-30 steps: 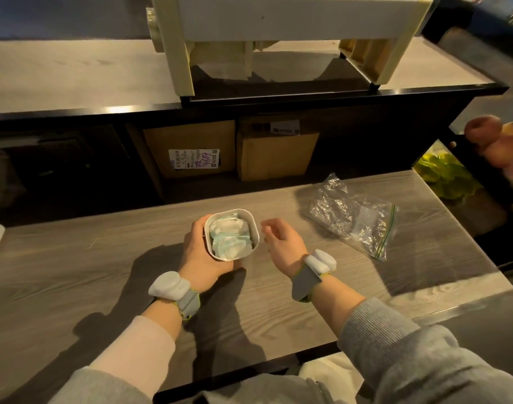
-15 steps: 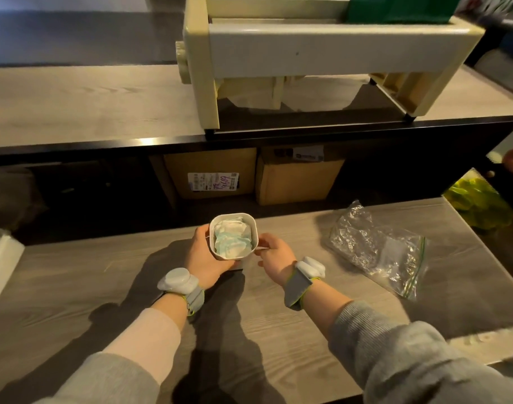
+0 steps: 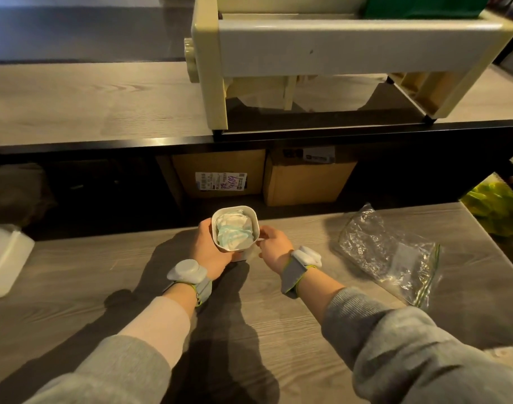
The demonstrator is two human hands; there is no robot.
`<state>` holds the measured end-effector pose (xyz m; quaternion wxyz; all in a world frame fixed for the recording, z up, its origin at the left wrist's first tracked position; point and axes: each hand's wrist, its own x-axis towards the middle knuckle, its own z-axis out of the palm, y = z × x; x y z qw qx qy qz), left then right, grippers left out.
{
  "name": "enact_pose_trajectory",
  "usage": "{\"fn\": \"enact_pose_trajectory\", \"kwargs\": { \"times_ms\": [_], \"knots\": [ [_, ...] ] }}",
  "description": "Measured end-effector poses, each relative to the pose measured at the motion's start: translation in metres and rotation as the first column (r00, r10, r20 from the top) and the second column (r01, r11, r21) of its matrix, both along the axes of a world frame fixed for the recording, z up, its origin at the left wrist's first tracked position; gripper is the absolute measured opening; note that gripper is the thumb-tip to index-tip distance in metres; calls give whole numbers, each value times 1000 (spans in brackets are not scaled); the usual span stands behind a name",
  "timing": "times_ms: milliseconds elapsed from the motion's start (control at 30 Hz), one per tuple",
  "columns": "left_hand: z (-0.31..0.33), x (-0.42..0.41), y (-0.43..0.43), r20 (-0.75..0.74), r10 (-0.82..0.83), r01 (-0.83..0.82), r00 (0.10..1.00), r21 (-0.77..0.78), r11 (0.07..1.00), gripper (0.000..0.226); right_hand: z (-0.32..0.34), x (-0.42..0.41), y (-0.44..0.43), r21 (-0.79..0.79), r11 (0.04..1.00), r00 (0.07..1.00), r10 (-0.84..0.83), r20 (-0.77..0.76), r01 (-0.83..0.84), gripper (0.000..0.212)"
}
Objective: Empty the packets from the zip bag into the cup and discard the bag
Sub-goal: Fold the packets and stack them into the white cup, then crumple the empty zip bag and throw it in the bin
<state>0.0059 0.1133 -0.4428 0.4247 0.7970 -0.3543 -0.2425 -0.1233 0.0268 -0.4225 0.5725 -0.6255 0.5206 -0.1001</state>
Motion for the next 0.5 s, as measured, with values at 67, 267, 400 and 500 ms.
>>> {"fn": "enact_pose_trajectory", "kwargs": {
  "times_ms": [67, 267, 400, 500],
  "knots": [
    [1, 0, 0, 2, -7, 7, 1000, -1, 1000, 86, -2, 0, -1, -6, 1000, 1000, 11, 1, -11, 49],
    [-11, -13, 13, -174, 91, -73, 981, 106, 992, 105, -12, -18, -1, 2, 1000, 1000, -9, -3, 9, 52],
    [-26, -44, 21, -184, 140, -90, 973, 255, 963, 81, -17, -51, -1, -27, 994, 994, -109, 26, 110, 44],
    [-30, -73, 27, -148, 52, -15, 988, 242, 970, 63, -14, -88, -3, -118, 973, 979, -202, -6, 200, 40]
  ]
}}
